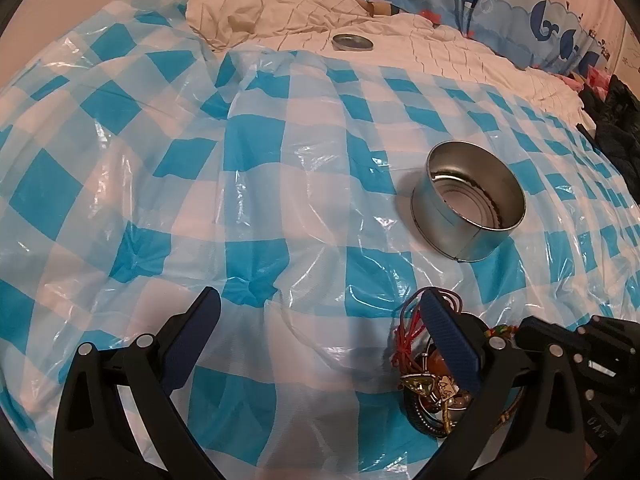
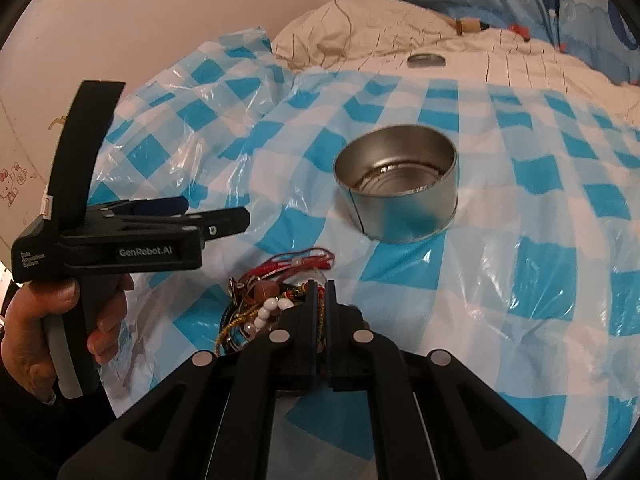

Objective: Organize jewelry

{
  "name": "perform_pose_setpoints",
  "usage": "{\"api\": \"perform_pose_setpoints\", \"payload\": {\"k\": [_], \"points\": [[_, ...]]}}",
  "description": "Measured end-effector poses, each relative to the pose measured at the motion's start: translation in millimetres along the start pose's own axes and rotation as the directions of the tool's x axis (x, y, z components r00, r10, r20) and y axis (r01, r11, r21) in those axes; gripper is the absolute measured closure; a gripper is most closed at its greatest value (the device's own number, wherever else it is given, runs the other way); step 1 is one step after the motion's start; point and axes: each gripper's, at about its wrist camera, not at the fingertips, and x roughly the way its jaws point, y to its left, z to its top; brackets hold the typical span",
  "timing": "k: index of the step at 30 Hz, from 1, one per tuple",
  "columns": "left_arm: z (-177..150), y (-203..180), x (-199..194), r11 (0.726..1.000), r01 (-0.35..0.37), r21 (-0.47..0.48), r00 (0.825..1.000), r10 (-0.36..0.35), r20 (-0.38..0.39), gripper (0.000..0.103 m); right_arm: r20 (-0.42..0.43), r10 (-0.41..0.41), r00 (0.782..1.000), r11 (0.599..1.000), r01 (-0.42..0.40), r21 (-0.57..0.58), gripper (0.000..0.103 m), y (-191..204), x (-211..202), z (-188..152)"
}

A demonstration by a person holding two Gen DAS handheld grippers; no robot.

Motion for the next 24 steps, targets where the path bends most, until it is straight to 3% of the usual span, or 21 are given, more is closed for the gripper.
{"api": "perform_pose_setpoints", "payload": {"k": [4,5,6,7,13,16,18,24], "points": [[-1.3,-1.8,0.0,1.000,0.001,0.005,1.000,-0.001,0.011,0.007,-0.015,0.009,1.000,1.000,-0.008,0.012,0.098,-1.0,3.0,-0.6],[-1.6,-2.1,-0.1,1.000,0.001,0.005,1.000,-0.001,0.012,0.007,-0.014,0.007,1.000,1.000,-0.006,0.018,0.093,-2.2,3.0,-0.8],[-1.7,-2.4,-0.1,1.000,0.001,0.005,1.000,-0.001,0.013,0.007,-0.015,0.003,1.000,1.000,-0.002,0.023,0.080,-3.3,2.8,-1.0],[-1.4,-2.2,0.0,1.000,0.000,0.005,1.000,0.000,0.012,0.007,-0.019,0.000,1.000,1.000,0.001,0.030,0.074,-4.7,3.1,-1.7],[-1.4,-2.4,0.9,1.000,0.003,0.007,1.000,-0.003,0.011,0.007,-0.033,0.006,0.999,1.000,-0.006,0.025,0.073,-1.6,5.6,-2.9],[-1.9,-3.0,1.0,1.000,0.002,0.006,1.000,-0.002,0.012,0.007,-0.037,-0.007,0.999,1.000,0.008,0.007,0.084,0.9,6.4,-3.4],[-1.8,-3.2,1.0,1.000,0.000,0.006,1.000,-0.001,0.012,0.007,-0.028,-0.010,1.000,1.000,0.009,-0.008,0.100,3.2,4.6,-2.6],[-2.4,-3.4,2.2,1.000,0.006,0.006,1.000,-0.006,0.014,0.007,0.046,0.005,0.999,1.000,-0.005,0.001,0.100,1.9,-12.3,2.4]]}}
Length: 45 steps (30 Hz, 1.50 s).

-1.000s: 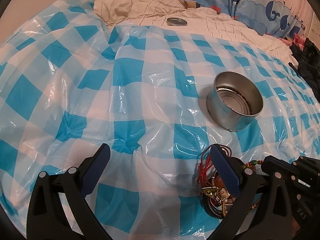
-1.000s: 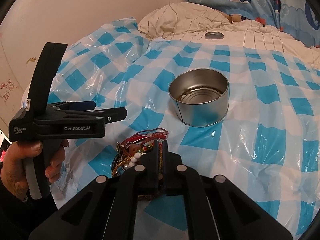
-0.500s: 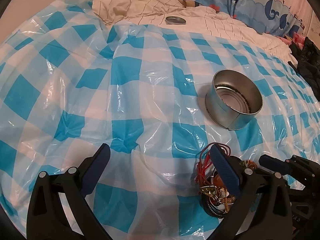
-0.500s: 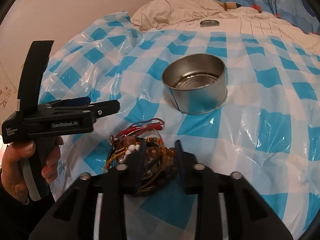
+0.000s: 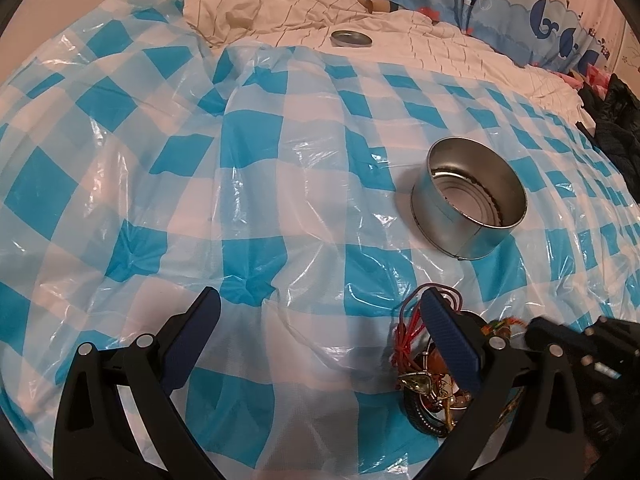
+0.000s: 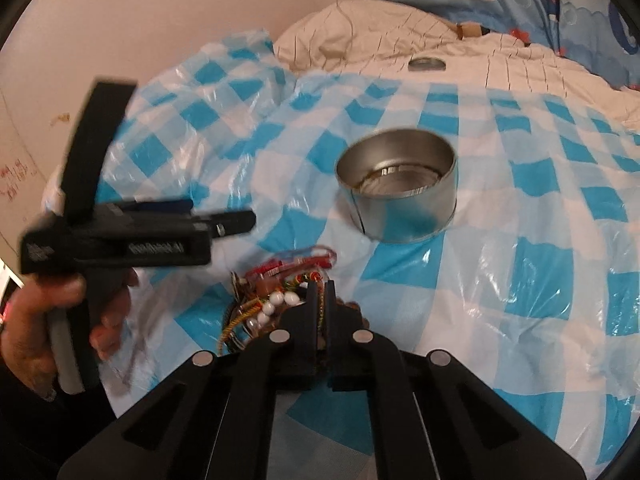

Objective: Organize jewelry

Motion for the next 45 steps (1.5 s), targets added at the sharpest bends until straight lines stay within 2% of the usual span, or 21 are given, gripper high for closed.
{"api": "perform_pose_setpoints", "payload": {"k": [5,8,14,16,18,20,21,22,23,25,28,30,34,38,40,42,45], "points": [[-1.9,-7.9,5.7,0.997,0.077,0.020,0.997,-0.076,-0.031,0.007,0.107,0.070,0.992,0.993,-0.080,0.092,0.100,-18.3,-26.1,10.0],[-2.7,-18.1,10.9,0.993,0.103,0.053,0.994,-0.100,-0.053,0.007,0.161,0.085,0.983,0.983,-0.109,0.151,0.100,-31.9,-38.9,14.5],[-9.0,-34.8,28.1,0.983,0.166,0.077,0.979,-0.154,-0.137,0.007,0.215,0.082,0.973,0.963,-0.132,0.233,0.099,-52.6,-53.2,17.3],[-11.3,-39.0,31.3,0.974,0.214,0.070,0.968,-0.202,-0.152,0.007,0.219,0.078,0.973,0.960,-0.133,0.247,0.099,-56.7,-54.7,17.6],[-13.1,-40.2,34.4,0.964,0.263,0.045,0.953,-0.252,-0.169,0.020,0.216,0.078,0.973,0.959,-0.132,0.251,0.099,-58.4,-54.3,17.3],[-13.0,-37.4,39.3,0.954,0.301,0.006,0.938,-0.294,-0.184,0.040,0.211,0.079,0.974,0.958,-0.132,0.253,0.099,-59.0,-52.7,16.7],[-13.1,-35.3,41.4,0.951,0.310,-0.013,0.934,-0.306,-0.186,0.047,0.208,0.079,0.975,0.958,-0.132,0.253,0.099,-58.9,-51.8,16.5],[-13.0,-31.7,44.5,0.948,0.315,-0.041,0.929,-0.317,-0.191,0.065,0.207,0.080,0.975,0.959,-0.132,0.253,0.099,-59.1,-51.7,15.9],[-13.2,-28.3,46.7,0.941,0.332,-0.065,0.919,-0.339,-0.201,0.078,0.206,0.080,0.975,0.959,-0.132,0.252,0.099,-59.0,-51.4,15.6],[-13.2,-24.3,51.4,0.921,0.373,-0.112,0.898,-0.389,-0.206,0.085,0.204,0.082,0.976,0.959,-0.133,0.249,0.099,-57.5,-50.9,15.4],[-11.6,-21.9,47.3,0.905,0.405,-0.127,0.885,-0.423,-0.194,0.096,0.200,0.084,0.976,0.960,-0.133,0.247,0.099,-57.1,-49.2,15.4],[-8.7,-21.4,41.2,0.896,0.426,-0.125,0.880,-0.443,-0.174,0.096,0.199,0.083,0.977,0.961,-0.131,0.244,0.099,-55.8,-49.0,15.0],[-1.4,-5.6,23.7,0.848,0.503,-0.166,0.840,-0.525,-0.138,0.096,0.198,0.081,0.977,0.962,-0.128,0.241,0.099,-54.9,-48.5,15.1],[2.2,-4.5,19.6,0.842,0.513,-0.168,0.833,-0.536,-0.140,0.096,0.194,0.084,0.977,0.962,-0.130,0.240,0.099,-54.0,-47.6,14.7],[1.1,-4.7,24.9,0.857,0.487,-0.170,0.844,-0.511,-0.164,0.096,0.190,0.084,0.978,0.963,-0.128,0.238,0.099,-53.9,-47.4,14.8],[-1.1,-6.6,29.7,0.885,0.439,-0.153,0.865,-0.463,-0.195,0.095,0.186,0.083,0.979,0.964,-0.127,0.235,0.099,-53.4,-46.6,14.6],[-1.8,2.7,29.4,0.879,0.442,-0.178,0.866,-0.470,-0.172,0.094,0.181,0.082,0.980,0.965,-0.123,0.231,0.099,-52.3,-45.9,14.0]]}}
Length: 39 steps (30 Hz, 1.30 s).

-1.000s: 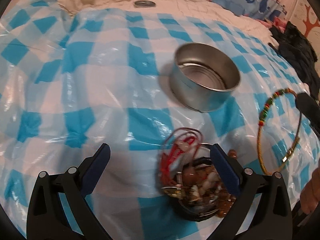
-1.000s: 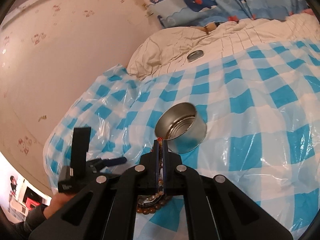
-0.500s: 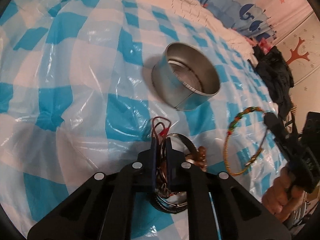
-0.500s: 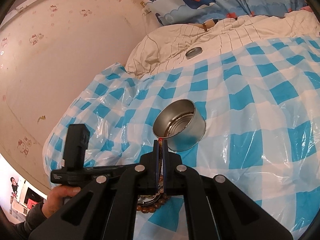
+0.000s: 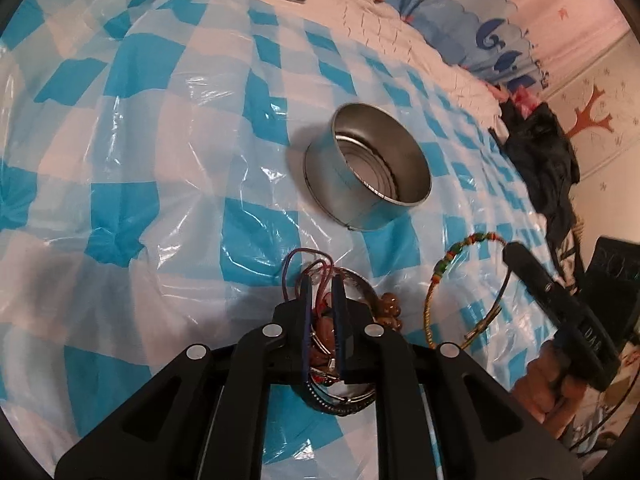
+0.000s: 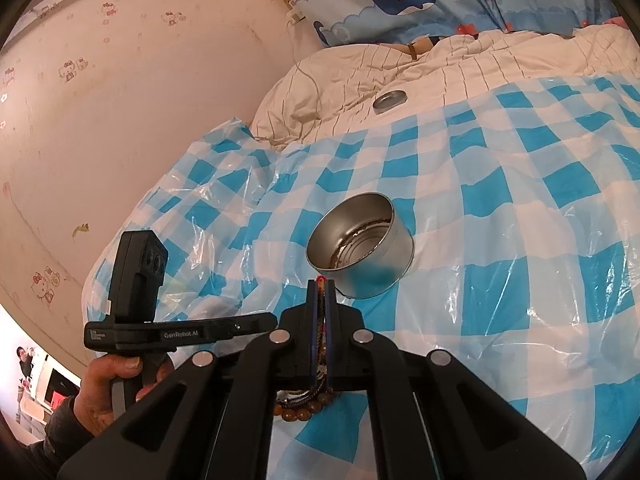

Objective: Organize jewelry

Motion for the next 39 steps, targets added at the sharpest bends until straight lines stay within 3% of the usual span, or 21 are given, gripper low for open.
{"api": "perform_pose_setpoints", "payload": {"k": [2,6,8,9,11,12,14,16,21,26,30,39], "points": [[0.9,1.6,-6.2,1.000,-0.002,-0.001,1.000,0.002,0.021,0.094,-0.002,0.000,1.000,1.000,0.000,-0.001,0.099,0.4,0.7,-0.1],[1.7,7.5,2.5,0.999,-0.029,-0.024,1.000,0.028,-0.008,0.090,-0.005,0.001,1.000,1.000,-0.001,-0.002,0.099,0.6,1.6,-0.6],[1.6,8.6,9.2,0.998,-0.045,-0.044,0.999,0.044,-0.019,0.055,-0.009,0.002,1.000,1.000,-0.002,-0.002,0.099,1.4,3.1,-1.0],[2.4,9.5,11.6,0.996,-0.070,-0.056,0.997,0.070,-0.016,0.048,-0.012,0.002,1.000,1.000,-0.002,-0.003,0.099,1.8,4.4,-1.5],[1.8,9.4,17.5,0.994,-0.094,-0.052,0.995,0.093,-0.017,0.047,-0.017,0.003,1.000,1.000,-0.004,-0.005,0.099,2.2,5.5,-2.3],[1.2,8.7,19.6,0.994,-0.093,-0.052,0.996,0.092,-0.018,0.047,-0.020,0.004,1.000,1.000,-0.004,-0.006,0.099,2.4,6.2,-2.8],[1.2,7.1,22.4,0.996,-0.074,-0.043,0.997,0.072,-0.032,0.087,-0.023,0.005,1.000,1.000,-0.005,-0.008,0.099,2.7,6.8,-3.6],[1.1,2.8,23.1,0.999,-0.046,-0.022,0.998,0.045,-0.036,0.099,-0.021,0.004,1.000,1.000,-0.004,-0.006,0.099,3.0,6.7,-3.5],[4.2,-1.0,5.1,0.999,0.024,-0.024,1.000,-0.024,0.010,0.100,-0.021,0.005,1.000,1.000,-0.005,-0.009,0.099,3.3,6.8,-3.8],[11.2,-3.5,-23.0,0.992,0.127,-0.021,0.988,-0.124,0.093,0.101,-0.012,0.005,1.000,1.000,-0.005,-0.008,0.099,3.3,6.2,-3.3],[16.4,-5.1,-34.9,0.989,0.147,-0.009,0.983,-0.145,0.115,0.101,-0.005,0.007,1.000,1.000,-0.007,-0.005,0.099,2.6,5.3,-2.2],[47.1,-35.5,-33.7,0.974,0.219,0.059,0.959,-0.226,0.171,0.101,0.120,0.021,0.993,1.000,-0.020,-0.009,0.099,5.0,-10.7,15.8]]}}
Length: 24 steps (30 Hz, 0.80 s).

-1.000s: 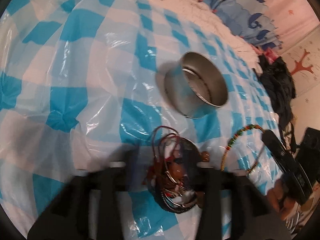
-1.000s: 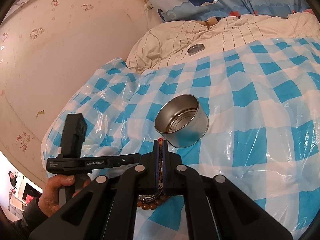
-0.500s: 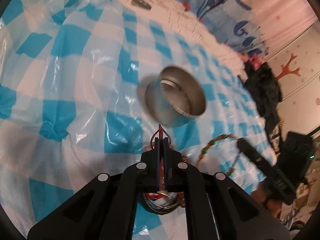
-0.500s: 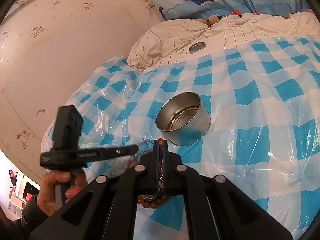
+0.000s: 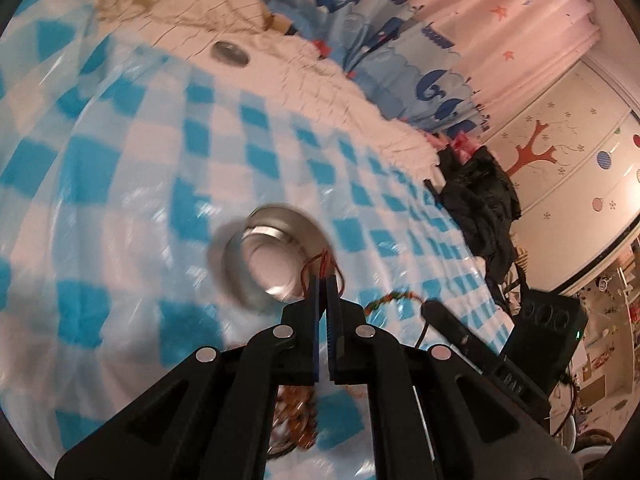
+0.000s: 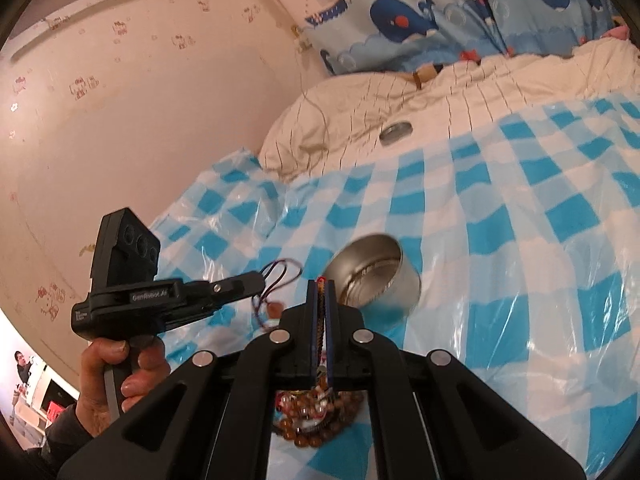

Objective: Organize jewelry

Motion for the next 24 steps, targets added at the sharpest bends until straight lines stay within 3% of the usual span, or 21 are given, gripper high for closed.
{"api": "perform_pose_setpoints", "payload": {"k": [5,8,9,11,12,14,18,19,21,24], "points": [[18.9,-8.5,27.1,1.000,-0.004,0.018,1.000,0.004,0.004,0.100,0.036,-0.019,0.999,1.000,0.020,-0.007,0.099,0.6,-0.6,7.8],[30.4,-0.4,56.5,0.992,-0.121,0.036,0.993,0.121,-0.005,0.096,0.049,-0.040,0.998,0.999,0.041,-0.017,0.099,0.6,1.6,13.4],[33.1,4.6,63.4,0.988,-0.151,0.032,0.988,0.151,-0.017,0.093,0.051,-0.046,0.998,0.999,0.047,-0.020,0.099,0.7,3.6,15.0],[36.2,14.3,66.8,0.981,-0.193,0.004,0.981,0.193,-0.036,0.073,0.057,-0.062,0.996,0.998,0.063,-0.029,0.099,0.6,9.6,22.1],[37.2,17.6,61.2,0.980,-0.197,-0.012,0.980,0.197,-0.018,0.069,0.060,-0.062,0.996,0.997,0.064,-0.029,0.099,0.1,11.7,24.9],[38.8,18.5,48.5,0.976,-0.220,-0.008,0.975,0.220,0.023,0.052,0.065,-0.067,0.996,0.997,0.070,-0.032,0.099,-0.4,20.4,32.8],[34.2,20.1,20.9,0.951,-0.310,0.007,0.948,0.308,0.086,0.041,0.043,-0.076,0.996,0.996,0.077,-0.033,0.099,-0.8,54.2,46.7],[29.8,22.6,15.5,0.941,-0.338,0.006,0.938,0.336,0.085,0.040,0.007,-0.116,0.993,0.992,0.117,-0.043,0.097,-2.8,67.9,46.8],[20.1,25.7,8.9,0.927,-0.376,0.011,0.924,0.374,0.077,0.039,-0.058,-0.209,0.976,0.978,0.207,-0.037,0.078,-13.7,87.8,40.6],[7.4,23.9,2.9,0.913,-0.406,0.038,0.913,0.403,0.062,0.038,-0.064,-0.229,0.971,0.973,0.230,0.008,0.072,-23.1,73.5,28.3]]}}
